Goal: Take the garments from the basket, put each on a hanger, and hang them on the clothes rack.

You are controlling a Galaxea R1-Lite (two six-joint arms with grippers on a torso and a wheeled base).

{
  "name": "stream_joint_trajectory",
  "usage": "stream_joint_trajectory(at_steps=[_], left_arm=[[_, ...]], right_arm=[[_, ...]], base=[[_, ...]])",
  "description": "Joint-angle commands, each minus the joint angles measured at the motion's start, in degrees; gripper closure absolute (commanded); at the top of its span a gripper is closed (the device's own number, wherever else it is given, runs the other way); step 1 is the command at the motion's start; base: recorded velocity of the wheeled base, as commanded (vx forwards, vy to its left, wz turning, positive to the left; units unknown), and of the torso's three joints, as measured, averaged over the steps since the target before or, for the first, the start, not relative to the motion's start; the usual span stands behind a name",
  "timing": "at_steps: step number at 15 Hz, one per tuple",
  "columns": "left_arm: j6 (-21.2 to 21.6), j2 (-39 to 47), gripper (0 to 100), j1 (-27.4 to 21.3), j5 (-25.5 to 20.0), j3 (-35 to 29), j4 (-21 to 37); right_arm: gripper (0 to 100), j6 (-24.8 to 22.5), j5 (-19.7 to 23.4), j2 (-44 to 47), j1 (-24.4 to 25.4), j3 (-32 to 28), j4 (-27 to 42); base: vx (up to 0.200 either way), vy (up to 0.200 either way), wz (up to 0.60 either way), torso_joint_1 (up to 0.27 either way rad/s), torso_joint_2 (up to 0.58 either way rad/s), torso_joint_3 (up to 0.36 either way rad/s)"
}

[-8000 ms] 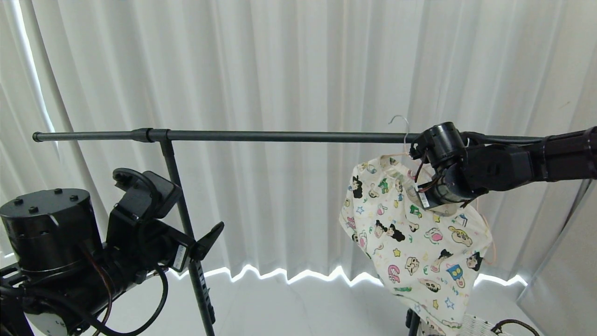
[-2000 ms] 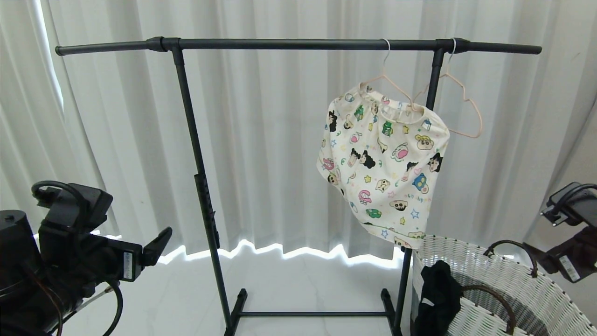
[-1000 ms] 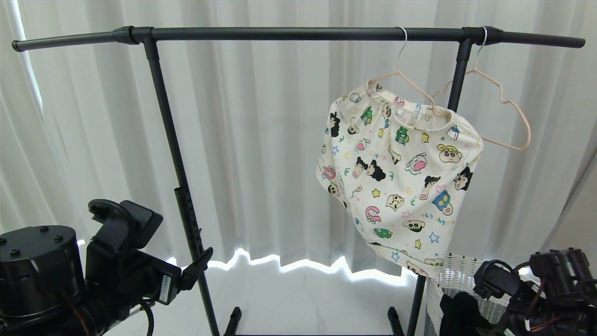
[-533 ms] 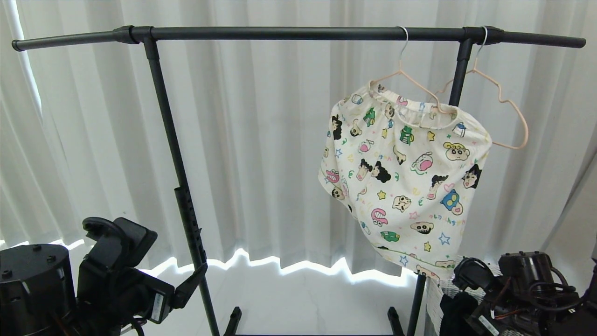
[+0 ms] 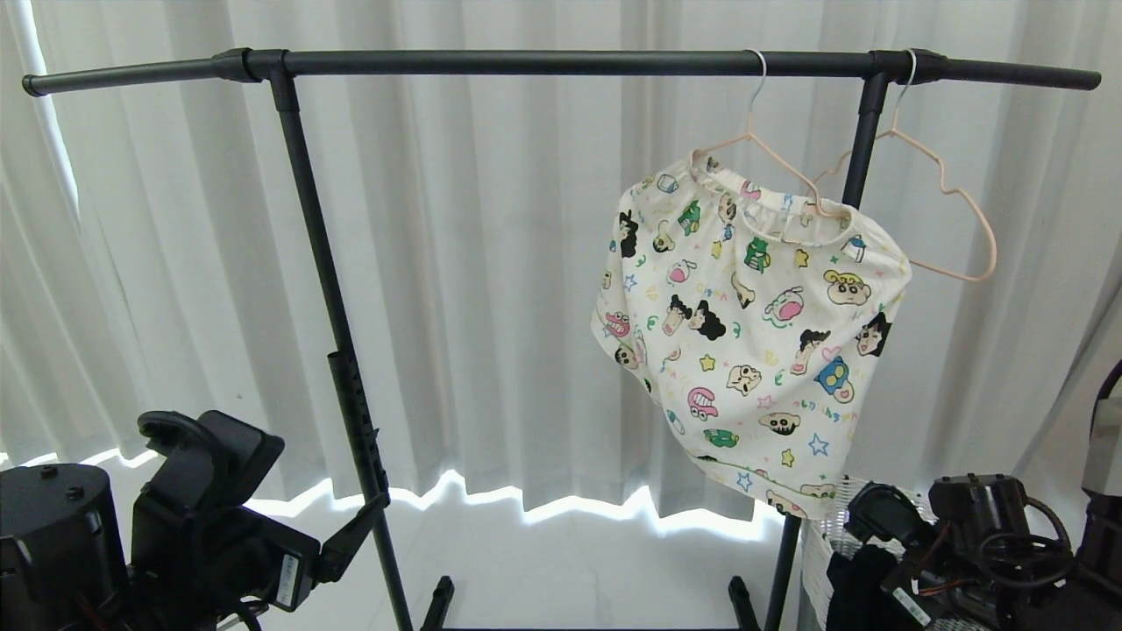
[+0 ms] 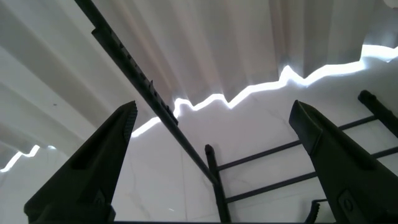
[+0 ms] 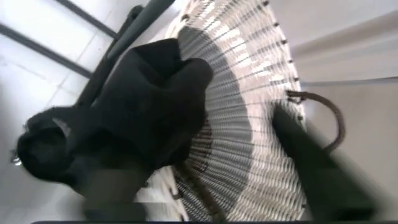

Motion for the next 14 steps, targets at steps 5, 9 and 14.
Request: stream_joint_trajectory(at_steps=[5, 9, 14], left_arm=[[0.07, -0.02, 0, 0.13, 0.02, -0.73, -0.02], [3.76, -1.25, 0, -0.05, 0.02, -0.64, -0.55], [4.03, -3.1, 0, -0.05, 0.1, -0.55, -0.55]], right_arm=[[100, -0.54, -1.03, -11.9, 1.35, 4.89, 0.16], [100, -1.59, -1.03, -26.84, 4.16, 1.29, 15.81], [100, 0.51, -0.85, -38.88, 13.22, -15.33, 45.07]], base=[[0.0, 0.0, 0.0, 0.0, 0.0, 0.0], [0.0, 0.0, 0.0, 0.0, 0.0, 0.0], [-0.2, 0.0, 0.0, 0.0, 0.0, 0.001]])
